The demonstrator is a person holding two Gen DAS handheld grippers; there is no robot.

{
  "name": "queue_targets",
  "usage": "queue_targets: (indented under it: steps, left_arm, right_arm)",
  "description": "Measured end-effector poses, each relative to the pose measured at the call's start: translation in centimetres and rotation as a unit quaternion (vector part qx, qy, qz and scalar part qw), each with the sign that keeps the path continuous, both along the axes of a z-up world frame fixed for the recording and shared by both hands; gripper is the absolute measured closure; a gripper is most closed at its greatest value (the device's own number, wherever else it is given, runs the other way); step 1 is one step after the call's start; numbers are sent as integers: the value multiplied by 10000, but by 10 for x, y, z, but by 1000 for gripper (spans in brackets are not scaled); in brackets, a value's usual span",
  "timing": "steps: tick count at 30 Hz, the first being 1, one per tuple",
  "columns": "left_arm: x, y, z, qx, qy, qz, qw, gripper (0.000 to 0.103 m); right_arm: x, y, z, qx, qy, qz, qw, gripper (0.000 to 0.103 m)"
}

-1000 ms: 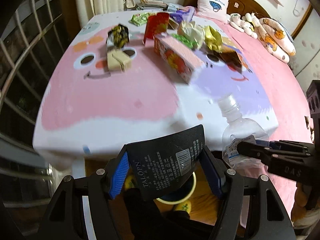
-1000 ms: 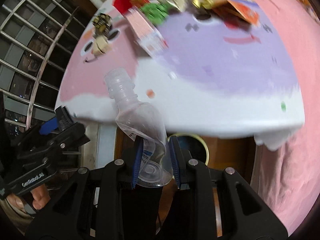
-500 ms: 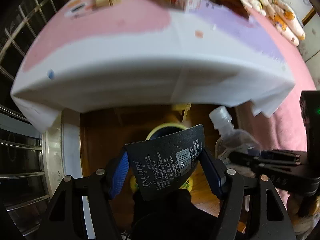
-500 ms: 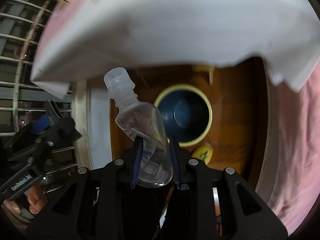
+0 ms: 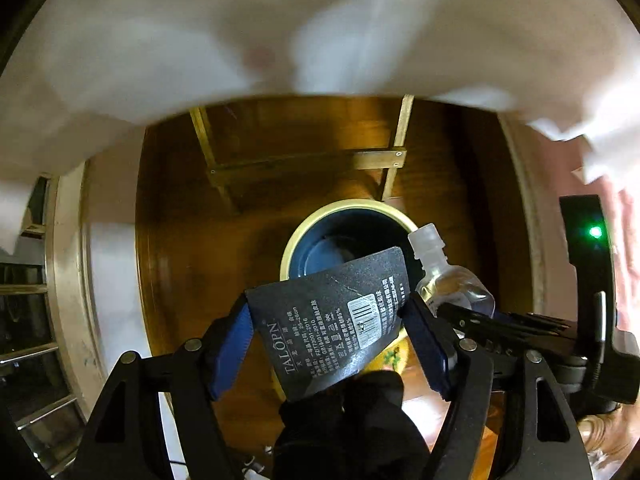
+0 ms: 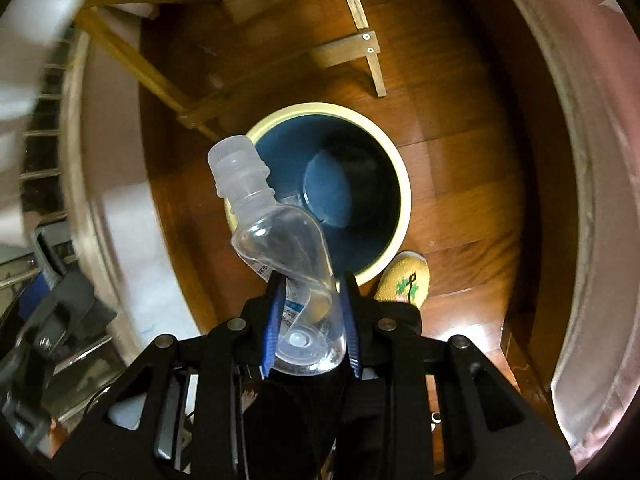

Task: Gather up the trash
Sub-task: 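Carry the bottle and black card down over the bin and release both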

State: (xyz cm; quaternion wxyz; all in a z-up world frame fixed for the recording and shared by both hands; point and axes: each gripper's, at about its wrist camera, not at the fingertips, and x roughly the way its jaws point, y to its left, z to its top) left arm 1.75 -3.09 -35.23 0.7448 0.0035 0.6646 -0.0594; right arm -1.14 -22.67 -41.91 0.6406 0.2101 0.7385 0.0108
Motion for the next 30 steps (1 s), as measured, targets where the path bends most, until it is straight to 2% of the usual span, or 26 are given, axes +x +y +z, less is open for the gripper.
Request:
queue_targets:
  steps: [2, 4, 5, 6, 10, 14, 18, 23, 27, 30]
  left_arm:
    - [3, 1, -17, 21, -10, 12, 10000, 28]
    - [7, 5, -32, 18, 34, 42, 10000, 24]
    - [8, 5, -39, 15, 78, 51, 10000, 23]
    - [8, 6, -47, -7, 150, 50, 9999, 20]
    - [11, 14, -61, -61, 183, 34, 9998, 14]
    - [10, 19, -56, -65, 62, -45, 9999, 12]
    - [8, 18, -31, -120, -131, -125, 9998, 12]
    - [5, 22, 17, -135, -417, -182, 9989, 12]
    - [0, 34, 68, -155, -648, -142, 9977, 12]
    - [-7, 43, 110, -211, -824, -98, 9963, 12]
  right_arm:
    - [6, 4, -21, -11, -27, -114, 9999, 78]
    - [8, 2, -37, -69, -27, -278, 9996, 69]
    - [7, 2, -42, -105, -46, -363, 9993, 52]
    - [7, 1, -46, -106, -92, -445, 9989, 43]
    - [8, 3, -52, -64, -273, -613, 9977, 43]
    - [1, 4, -44, -109, -379, -695, 9968, 43]
    - [-7, 5, -23, -171, -500, -730, 9959, 43]
    - [-15, 11, 25, -259, -752, -622, 9949, 43]
    - [-18, 14, 73, -253, -926, -628, 9934, 43]
    - [-20, 17, 121, -253, -1145, -566, 9915, 43]
